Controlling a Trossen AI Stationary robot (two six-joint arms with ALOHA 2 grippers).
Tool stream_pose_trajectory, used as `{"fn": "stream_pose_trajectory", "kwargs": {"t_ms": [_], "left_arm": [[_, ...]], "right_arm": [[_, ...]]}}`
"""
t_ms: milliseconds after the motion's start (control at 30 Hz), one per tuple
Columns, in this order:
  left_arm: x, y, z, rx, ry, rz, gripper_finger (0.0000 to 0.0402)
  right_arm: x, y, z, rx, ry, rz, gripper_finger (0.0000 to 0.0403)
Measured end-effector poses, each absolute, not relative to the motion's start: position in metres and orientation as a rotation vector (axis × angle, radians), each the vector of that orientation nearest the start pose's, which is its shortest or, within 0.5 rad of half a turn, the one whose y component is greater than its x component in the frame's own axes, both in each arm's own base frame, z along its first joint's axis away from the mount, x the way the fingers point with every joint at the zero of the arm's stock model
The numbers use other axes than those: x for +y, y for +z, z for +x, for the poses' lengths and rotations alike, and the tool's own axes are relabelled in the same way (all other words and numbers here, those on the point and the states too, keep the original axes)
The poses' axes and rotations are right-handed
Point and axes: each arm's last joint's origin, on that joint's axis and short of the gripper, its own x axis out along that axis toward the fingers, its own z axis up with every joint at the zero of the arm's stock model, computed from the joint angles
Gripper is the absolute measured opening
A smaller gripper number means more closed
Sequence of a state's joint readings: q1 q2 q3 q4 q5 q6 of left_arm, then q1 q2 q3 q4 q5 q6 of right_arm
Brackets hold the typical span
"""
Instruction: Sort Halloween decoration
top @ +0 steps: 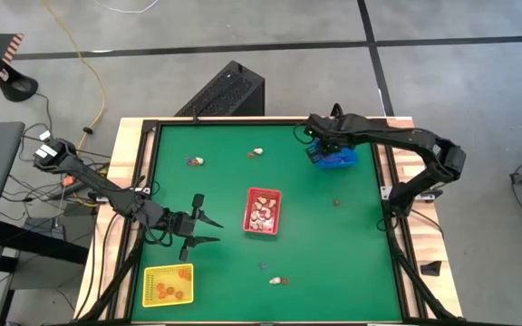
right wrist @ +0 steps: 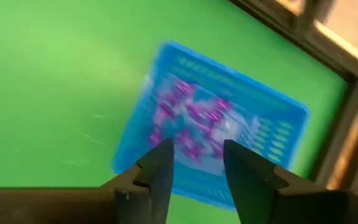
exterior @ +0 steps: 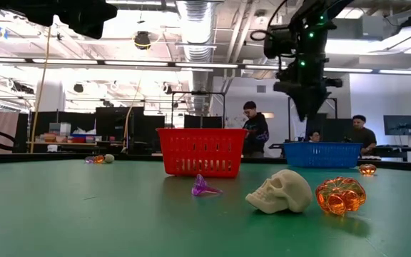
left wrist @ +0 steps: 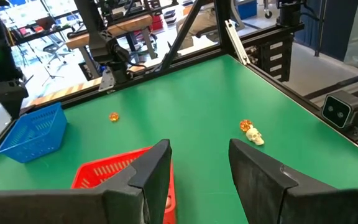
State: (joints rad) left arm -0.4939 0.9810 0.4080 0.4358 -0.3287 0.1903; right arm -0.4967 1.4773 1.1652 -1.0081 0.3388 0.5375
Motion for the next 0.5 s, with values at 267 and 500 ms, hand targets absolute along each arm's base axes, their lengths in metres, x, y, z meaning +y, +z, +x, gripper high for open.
{"fn": "stream_pose_trajectory", "kwargs": {"t_ms": [267, 500], "left_arm": [[-0.089, 0.228, 0.186, 0.099, -0.177, 0.267, 0.0153], [-0.089, 0.230, 0.186, 0.080, -0.176, 0.285, 0.0153]], "right_arm": [[-0.120, 0.266, 0.288, 0.756, -0.861, 0.451, 0.0187], [-0.129, 0.237, 0.346, 0.611, -0.628, 0.468, 0.0195]]}}
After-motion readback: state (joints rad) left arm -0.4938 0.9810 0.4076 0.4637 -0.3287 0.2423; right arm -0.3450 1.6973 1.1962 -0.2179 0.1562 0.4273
